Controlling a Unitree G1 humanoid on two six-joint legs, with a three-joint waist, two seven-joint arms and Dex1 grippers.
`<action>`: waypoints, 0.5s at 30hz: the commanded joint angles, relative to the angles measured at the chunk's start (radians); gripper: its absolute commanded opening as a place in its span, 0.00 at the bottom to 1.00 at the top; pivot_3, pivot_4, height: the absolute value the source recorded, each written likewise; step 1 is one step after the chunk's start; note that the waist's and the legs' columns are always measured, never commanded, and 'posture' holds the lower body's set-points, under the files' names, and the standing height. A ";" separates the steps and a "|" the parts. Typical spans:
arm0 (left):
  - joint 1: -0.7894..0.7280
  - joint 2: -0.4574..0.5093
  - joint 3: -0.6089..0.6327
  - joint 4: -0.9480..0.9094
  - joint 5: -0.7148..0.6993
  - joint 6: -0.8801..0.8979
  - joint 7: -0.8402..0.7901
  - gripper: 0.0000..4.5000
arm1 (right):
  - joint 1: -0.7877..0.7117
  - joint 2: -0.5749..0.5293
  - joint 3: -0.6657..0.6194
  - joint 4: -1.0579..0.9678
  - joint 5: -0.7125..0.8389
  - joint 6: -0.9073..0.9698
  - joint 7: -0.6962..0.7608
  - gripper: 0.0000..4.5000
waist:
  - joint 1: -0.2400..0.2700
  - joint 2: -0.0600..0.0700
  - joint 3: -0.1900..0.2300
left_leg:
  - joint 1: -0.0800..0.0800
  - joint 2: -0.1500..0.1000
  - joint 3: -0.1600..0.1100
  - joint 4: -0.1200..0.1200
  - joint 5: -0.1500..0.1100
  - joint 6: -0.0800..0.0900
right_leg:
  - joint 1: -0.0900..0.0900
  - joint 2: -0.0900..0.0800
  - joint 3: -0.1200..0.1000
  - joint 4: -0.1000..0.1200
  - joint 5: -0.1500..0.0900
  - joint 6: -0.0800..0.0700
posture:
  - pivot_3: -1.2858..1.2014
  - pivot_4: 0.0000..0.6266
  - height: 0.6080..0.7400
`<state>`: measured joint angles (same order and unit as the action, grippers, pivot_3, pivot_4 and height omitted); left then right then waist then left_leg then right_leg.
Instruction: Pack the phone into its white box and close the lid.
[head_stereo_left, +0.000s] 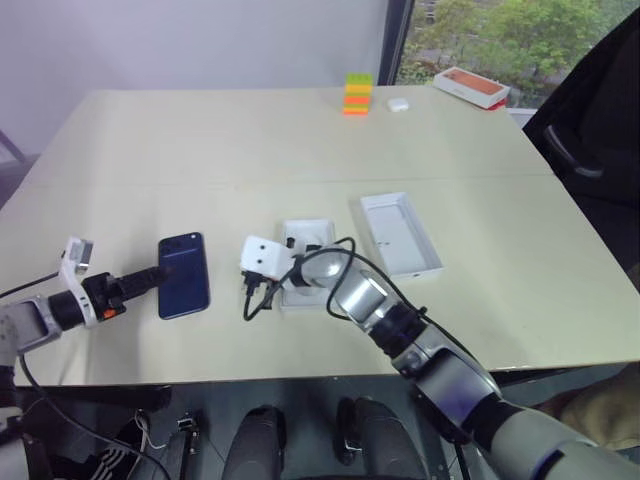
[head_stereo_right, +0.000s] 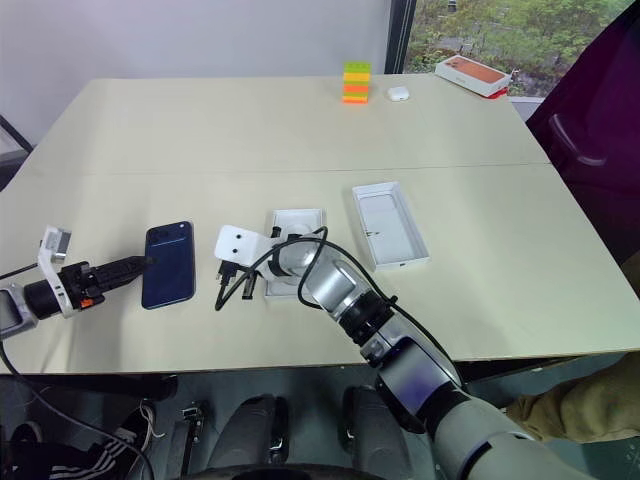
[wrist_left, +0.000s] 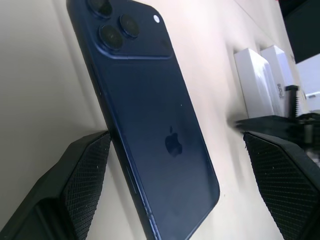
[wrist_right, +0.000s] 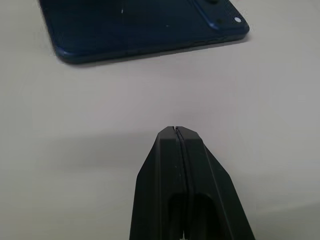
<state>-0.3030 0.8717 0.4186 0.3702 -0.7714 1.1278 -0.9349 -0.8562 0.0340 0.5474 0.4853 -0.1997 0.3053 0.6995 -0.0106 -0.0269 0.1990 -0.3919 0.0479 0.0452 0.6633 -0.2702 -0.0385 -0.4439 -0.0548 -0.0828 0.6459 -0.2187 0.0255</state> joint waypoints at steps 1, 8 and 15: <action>-0.029 -0.017 -0.037 0.049 0.030 -0.010 -0.001 0.99 | -0.040 0.037 -0.015 0.047 -0.016 -0.055 -0.048 0.00 | 0.001 0.000 0.000 | 0.000 0.000 0.000 0.000 0.000 0.000 | 0.000 0.000 0.000 0.000 0.000 0.000 | 0.52 0.24 1.00; -0.110 -0.009 -0.022 0.183 0.118 -0.146 0.046 0.99 | -0.044 0.039 -0.022 0.072 -0.029 -0.090 -0.069 0.00 | -0.007 -0.001 0.000 | 0.000 0.000 0.000 0.000 0.000 0.000 | 0.000 0.000 0.000 0.001 0.000 0.000 | 0.52 0.24 1.00; -0.170 -0.059 -0.082 0.225 0.132 -0.122 -0.005 0.99 | -0.055 0.058 0.003 0.115 -0.070 -0.104 -0.081 0.00 | -0.004 -0.001 0.000 | 0.001 0.001 -0.001 0.000 0.000 0.000 | 0.000 0.004 0.000 0.001 0.000 0.000 | 0.52 0.24 1.00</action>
<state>-0.4769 0.8302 0.3776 0.5786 -0.6543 0.9774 -0.9224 -0.8847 0.0651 0.5394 0.6041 -0.2562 0.2230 0.6238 -0.0146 -0.0274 0.1987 -0.3912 0.0492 0.0447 0.6634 -0.2702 -0.0385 -0.4438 -0.0514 -0.0828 0.6474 -0.2186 0.0256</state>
